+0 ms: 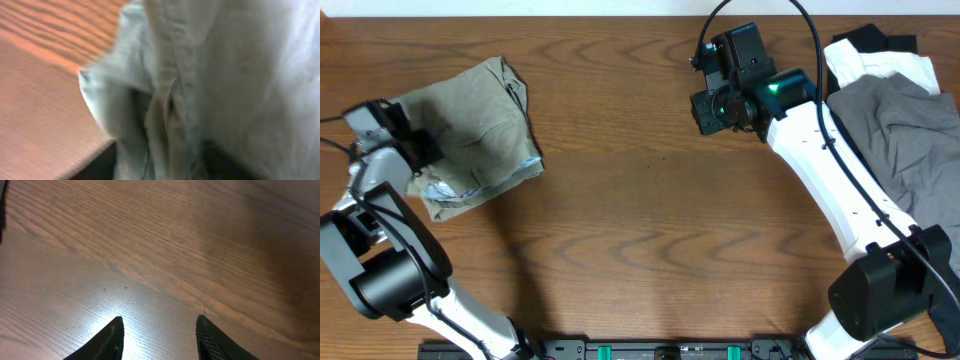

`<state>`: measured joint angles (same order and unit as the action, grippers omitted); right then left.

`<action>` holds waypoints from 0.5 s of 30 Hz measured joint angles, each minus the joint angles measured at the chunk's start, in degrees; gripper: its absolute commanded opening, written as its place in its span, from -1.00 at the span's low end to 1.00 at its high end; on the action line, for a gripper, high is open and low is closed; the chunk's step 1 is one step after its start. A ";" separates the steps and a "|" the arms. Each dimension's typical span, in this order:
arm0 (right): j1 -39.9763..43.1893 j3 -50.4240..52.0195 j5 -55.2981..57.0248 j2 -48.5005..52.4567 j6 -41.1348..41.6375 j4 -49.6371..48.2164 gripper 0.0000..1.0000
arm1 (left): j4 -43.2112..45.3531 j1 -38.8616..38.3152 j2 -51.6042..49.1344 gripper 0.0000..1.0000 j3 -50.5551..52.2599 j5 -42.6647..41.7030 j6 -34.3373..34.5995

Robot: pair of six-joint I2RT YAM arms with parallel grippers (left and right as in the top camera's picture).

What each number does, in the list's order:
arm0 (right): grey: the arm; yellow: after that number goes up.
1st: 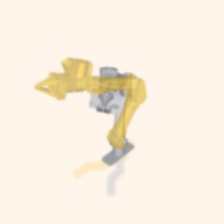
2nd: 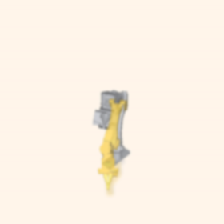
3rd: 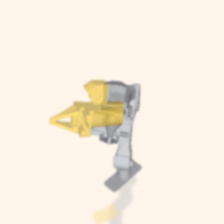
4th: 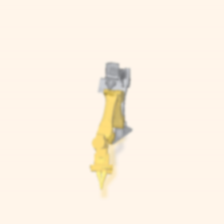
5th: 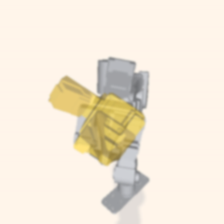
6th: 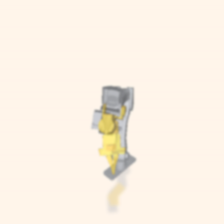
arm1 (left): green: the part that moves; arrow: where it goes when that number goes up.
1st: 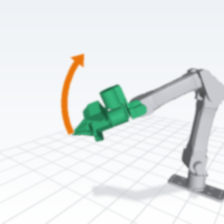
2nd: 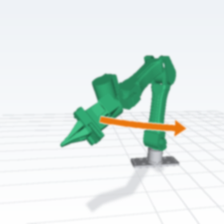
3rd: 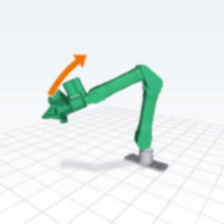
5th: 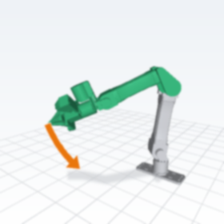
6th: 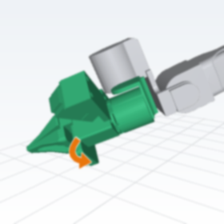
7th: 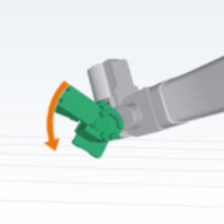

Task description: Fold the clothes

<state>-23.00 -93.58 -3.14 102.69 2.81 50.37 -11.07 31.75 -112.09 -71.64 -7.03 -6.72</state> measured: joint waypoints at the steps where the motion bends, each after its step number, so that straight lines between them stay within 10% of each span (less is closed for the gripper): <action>1: 0.00 0.00 -0.02 0.00 0.00 -0.02 -0.10 | -1.77 0.07 0.00 0.99 -1.73 0.20 0.00; 15: 0.00 0.00 -0.02 0.00 0.17 0.96 -0.09 | -19.78 -11.19 2.45 0.96 -16.94 -4.81 1.79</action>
<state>-23.00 -93.58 -3.16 102.69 2.98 51.33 -30.85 20.56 -109.65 -88.58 -11.84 -4.93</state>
